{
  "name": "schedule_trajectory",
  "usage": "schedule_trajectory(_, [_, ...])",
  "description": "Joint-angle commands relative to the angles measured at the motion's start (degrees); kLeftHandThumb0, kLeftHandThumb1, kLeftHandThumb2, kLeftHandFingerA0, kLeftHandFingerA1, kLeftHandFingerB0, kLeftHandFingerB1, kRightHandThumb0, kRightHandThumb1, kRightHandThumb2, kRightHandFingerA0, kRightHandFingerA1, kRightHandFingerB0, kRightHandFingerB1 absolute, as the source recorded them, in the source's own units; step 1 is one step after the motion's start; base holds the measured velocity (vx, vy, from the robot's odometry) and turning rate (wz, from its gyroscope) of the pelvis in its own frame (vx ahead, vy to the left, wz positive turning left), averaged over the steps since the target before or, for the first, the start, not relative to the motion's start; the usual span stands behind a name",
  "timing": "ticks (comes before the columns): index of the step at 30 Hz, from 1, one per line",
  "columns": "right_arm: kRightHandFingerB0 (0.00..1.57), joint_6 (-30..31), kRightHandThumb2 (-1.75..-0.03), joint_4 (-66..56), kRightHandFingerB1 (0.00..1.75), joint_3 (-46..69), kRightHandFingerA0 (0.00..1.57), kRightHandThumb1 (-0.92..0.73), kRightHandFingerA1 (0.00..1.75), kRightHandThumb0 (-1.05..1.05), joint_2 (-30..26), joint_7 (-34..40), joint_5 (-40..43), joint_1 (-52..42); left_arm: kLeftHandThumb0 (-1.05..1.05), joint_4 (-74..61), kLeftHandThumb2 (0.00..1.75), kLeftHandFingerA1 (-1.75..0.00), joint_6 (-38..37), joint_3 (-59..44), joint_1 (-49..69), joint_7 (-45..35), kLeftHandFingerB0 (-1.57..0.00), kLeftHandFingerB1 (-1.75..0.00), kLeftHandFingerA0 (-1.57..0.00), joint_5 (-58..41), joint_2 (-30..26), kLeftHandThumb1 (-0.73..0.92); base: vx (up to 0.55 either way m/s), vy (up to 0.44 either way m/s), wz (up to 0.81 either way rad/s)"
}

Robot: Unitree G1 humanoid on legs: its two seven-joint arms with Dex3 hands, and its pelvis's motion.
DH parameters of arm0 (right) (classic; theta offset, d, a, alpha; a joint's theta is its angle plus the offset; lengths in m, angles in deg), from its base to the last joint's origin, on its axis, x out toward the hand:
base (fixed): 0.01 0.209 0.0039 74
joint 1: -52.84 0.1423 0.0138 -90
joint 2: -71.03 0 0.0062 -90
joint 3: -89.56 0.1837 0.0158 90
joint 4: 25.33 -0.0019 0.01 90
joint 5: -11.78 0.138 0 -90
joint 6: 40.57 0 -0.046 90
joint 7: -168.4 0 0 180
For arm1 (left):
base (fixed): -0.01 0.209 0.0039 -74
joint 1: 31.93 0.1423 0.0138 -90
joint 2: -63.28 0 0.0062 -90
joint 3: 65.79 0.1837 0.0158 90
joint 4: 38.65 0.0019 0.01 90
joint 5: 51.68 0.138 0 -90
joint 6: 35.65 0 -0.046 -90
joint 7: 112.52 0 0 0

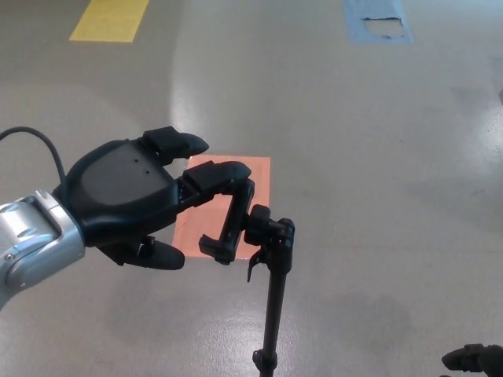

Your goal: The robot uses its left hand to grab the top of a phone stand kept on the floor and tilt it upwards to adjust its angle

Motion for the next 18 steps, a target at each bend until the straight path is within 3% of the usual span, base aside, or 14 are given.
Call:
schedule_trajectory(1, [0.23, 0.50, -0.65, 0.15, 0.31, 0.20, 0.25, -0.83, 0.35, -0.59, -0.91, -0.29, 0.07, 0.60, -0.81, 0.87, 0.98, -0.29, 1.42, 0.18, 0.51, -0.68, 0.00, -0.18, -0.06, 1.07, -0.33, 0.61, 0.00, 0.000, 0.00])
schedule_trajectory(2, [0.24, 0.33, -0.65, 0.13, 0.31, 0.32, 0.26, -0.82, 0.36, -0.60, -0.94, -0.47, 0.17, 0.60, -0.82, 1.01, 0.64, -0.25, 1.35, 0.21, 0.64, -0.82, 0.00, -0.18, -0.11, 0.97, -0.44, 0.79, 0.00, 0.000, 0.00])
schedule_trajectory(3, [0.24, 0.35, -0.65, 0.11, 0.31, 0.34, 0.25, -0.82, 0.36, -0.60, -0.97, -0.53, 0.17, 0.59, -0.82, 1.17, 1.01, -0.27, 1.31, 0.31, 0.80, -0.75, 0.00, -0.18, -0.06, 1.18, -0.53, 0.64, 0.00, 0.000, 0.00])
schedule_trajectory(5, [0.24, 0.43, -0.65, 0.08, 0.31, 0.35, 0.25, -0.82, 0.36, -0.60, -1.00, -0.58, 0.14, 0.59, -0.82, 1.38, 1.01, -0.27, 1.26, 0.45, 0.98, -0.61, 0.00, -0.18, -0.06, 1.53, -0.64, 0.64, 0.00, 0.000, 0.00])
schedule_trajectory(6, [0.24, 0.36, -0.65, 0.18, 0.31, 0.19, 0.26, -0.82, 0.36, -0.60, -0.98, -0.47, -0.06, 0.70, -0.89, 1.48, 0.81, -0.24, 1.22, 0.47, 0.96, -0.70, -0.02, -0.13, -0.11, 1.54, -0.73, 0.69, 0.00, 0.000, 0.00])
schedule_trajectory(9, [0.24, 0.44, -0.65, 0.15, 0.31, 0.39, 0.25, -0.82, 0.36, -0.59, -0.92, -0.62, 0.14, 0.84, -0.87, 1.96, 0.76, -0.26, 1.16, 0.64, 0.99, -0.91, -0.01, -0.15, -0.12, 1.51, -0.84, 0.70, 0.00, 0.000, 0.00])
schedule_trajectory(10, [0.24, 0.66, -0.65, 0.14, 0.31, 0.50, 0.25, -0.82, 0.36, -0.59, -0.89, -0.68, 0.24, 1.02, -0.87, 2.29, 0.76, -0.26, 1.11, 0.73, 0.88, -0.95, -0.01, -0.15, -0.12, 1.47, -0.85, 0.70, 0.00, 0.000, 0.00])
schedule_trajectory(11, [0.24, 0.74, -0.65, 0.13, 0.31, 0.45, 0.25, -0.82, 0.36, -0.59, -0.89, -0.70, 0.18, 1.08, -0.88, 2.50, 1.03, -0.31, 1.01, 0.81, 0.90, -0.66, 0.00, -0.15, -0.19, 1.61, -0.86, 0.67, 0.00, 0.000, 0.00])
schedule_trajectory(18, [0.24, 0.95, -0.65, 0.23, 0.31, 0.29, 0.25, -0.83, 0.36, -0.59, -0.92, -0.87, -0.04, 1.25, -0.85, 1.80, 1.00, -0.30, 2.04, 1.09, 2.07, -1.03, 0.00, -0.17, -0.17, 1.98, -0.69, 0.63, 0.00, 0.000, 0.00])
